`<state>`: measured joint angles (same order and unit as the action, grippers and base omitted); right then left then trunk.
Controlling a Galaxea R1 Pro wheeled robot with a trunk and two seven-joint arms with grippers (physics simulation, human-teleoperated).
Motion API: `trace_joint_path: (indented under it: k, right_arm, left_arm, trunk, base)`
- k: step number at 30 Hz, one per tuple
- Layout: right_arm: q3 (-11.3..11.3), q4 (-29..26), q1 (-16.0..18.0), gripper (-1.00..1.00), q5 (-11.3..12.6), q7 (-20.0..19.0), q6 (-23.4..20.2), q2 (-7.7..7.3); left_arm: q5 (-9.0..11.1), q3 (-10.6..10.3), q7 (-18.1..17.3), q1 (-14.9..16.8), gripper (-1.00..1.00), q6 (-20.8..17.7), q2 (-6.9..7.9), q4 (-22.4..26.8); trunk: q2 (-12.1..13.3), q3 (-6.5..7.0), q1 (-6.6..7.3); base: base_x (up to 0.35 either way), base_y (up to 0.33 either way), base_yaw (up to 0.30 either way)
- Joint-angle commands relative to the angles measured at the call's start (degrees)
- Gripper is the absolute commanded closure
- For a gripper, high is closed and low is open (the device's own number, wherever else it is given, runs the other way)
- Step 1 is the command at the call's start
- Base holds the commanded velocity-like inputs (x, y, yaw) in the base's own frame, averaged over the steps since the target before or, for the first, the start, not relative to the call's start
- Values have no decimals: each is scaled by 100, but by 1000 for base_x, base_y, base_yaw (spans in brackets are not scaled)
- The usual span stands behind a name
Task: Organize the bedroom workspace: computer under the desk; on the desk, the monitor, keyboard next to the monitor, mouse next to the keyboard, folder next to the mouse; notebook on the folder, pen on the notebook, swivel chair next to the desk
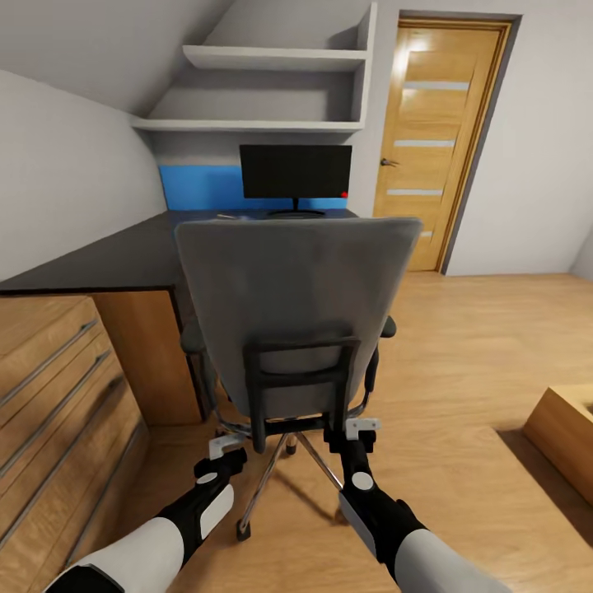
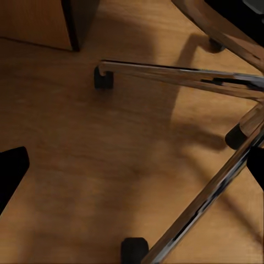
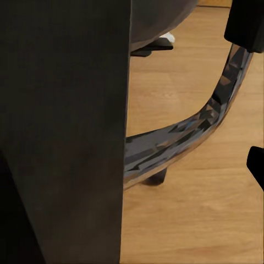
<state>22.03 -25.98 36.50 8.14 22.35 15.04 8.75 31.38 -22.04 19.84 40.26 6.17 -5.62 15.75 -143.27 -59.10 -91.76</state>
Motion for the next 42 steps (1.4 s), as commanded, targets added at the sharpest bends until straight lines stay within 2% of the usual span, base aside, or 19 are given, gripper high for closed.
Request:
trace_joint_path:
  k: [1,42]
  right_arm:
    - [57,5,6,-100,56,33,25,-4]
    - [56,5,6,-100,47,31,25,-26]
  left_arm:
    - [23,-63,11,8,-100,23,-1,7]
    - [18,-65,11,8,-100,16,-10,-63]
  trunk:
    - [-2,-5,-2]
    - [-2,-33,-2]
  base:
    - [321,-83,19]
    - [321,-82,20]
